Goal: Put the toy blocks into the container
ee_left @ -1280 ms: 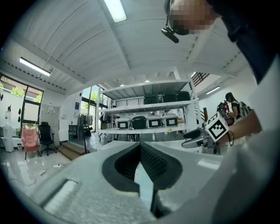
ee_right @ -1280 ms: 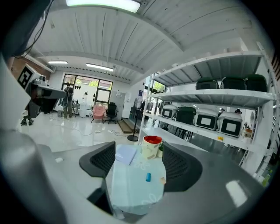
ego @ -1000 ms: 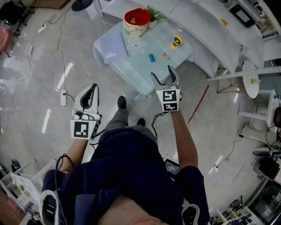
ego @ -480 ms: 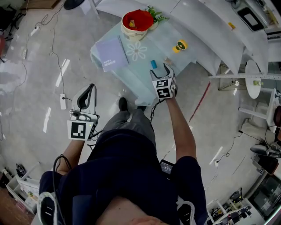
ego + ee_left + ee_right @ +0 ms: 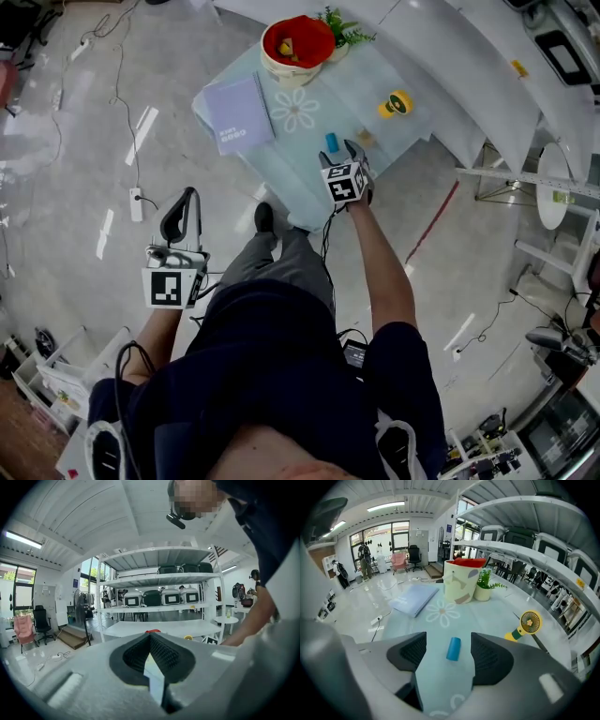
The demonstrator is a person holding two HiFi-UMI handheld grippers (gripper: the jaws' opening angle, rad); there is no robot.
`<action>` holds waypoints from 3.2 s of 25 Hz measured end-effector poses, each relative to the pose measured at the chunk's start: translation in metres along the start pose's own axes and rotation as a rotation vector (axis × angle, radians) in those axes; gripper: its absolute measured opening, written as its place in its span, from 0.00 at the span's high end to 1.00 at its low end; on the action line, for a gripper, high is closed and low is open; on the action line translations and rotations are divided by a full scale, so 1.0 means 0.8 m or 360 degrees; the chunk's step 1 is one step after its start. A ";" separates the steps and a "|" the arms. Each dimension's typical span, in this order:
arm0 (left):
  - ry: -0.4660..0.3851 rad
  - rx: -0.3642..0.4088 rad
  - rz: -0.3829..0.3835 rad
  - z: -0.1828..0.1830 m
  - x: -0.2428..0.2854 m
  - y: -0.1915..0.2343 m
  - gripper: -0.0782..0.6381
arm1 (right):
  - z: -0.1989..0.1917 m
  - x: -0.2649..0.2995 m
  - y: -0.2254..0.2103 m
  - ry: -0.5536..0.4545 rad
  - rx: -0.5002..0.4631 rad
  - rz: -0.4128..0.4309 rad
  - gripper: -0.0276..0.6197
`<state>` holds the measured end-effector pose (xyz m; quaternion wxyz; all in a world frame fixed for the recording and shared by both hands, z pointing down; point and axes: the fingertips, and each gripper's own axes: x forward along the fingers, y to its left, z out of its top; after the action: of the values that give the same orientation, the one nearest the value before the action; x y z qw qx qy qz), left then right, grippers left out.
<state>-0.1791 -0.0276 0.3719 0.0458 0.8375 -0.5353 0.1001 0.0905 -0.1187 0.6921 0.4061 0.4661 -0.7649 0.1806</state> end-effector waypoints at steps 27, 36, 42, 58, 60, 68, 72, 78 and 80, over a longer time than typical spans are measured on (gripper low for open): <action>0.0180 -0.0008 0.0107 -0.039 0.017 0.027 0.89 | -0.056 0.115 -0.018 0.0382 0.0175 0.0120 0.70; 0.0204 -0.0017 0.0125 -0.044 0.017 0.034 0.89 | -0.063 0.121 -0.017 0.0409 0.0173 0.0110 0.76; 0.0189 -0.0047 0.0092 -0.043 0.024 0.032 0.89 | -0.052 0.114 -0.019 0.0362 0.0150 0.0092 0.76; 0.0158 -0.0086 0.0017 -0.038 0.045 0.022 0.89 | 0.134 -0.008 -0.054 -0.0221 0.0164 -0.0016 0.76; 0.0156 -0.0085 0.0012 -0.038 0.047 0.021 0.89 | 0.162 -0.020 -0.057 -0.0288 0.0151 -0.0022 0.76; 0.0149 -0.0081 -0.0006 -0.037 0.051 0.015 0.89 | 0.235 -0.041 -0.057 -0.0393 0.0059 -0.0012 0.76; 0.0156 -0.0089 0.0002 -0.039 0.051 0.016 0.89 | 0.264 -0.040 -0.056 -0.0393 -0.0013 0.0009 0.76; 0.0132 -0.0104 0.0028 -0.035 0.047 0.022 0.89 | 0.306 -0.027 -0.058 -0.0385 -0.0114 0.0023 0.76; 0.0132 -0.0112 0.0040 -0.036 0.045 0.025 0.89 | 0.316 -0.017 -0.058 -0.0367 -0.0144 0.0027 0.76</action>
<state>-0.1857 -0.0628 0.4069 0.0962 0.8237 -0.5465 0.1165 0.0192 -0.3000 0.5236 0.3344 0.4586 -0.8179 0.0946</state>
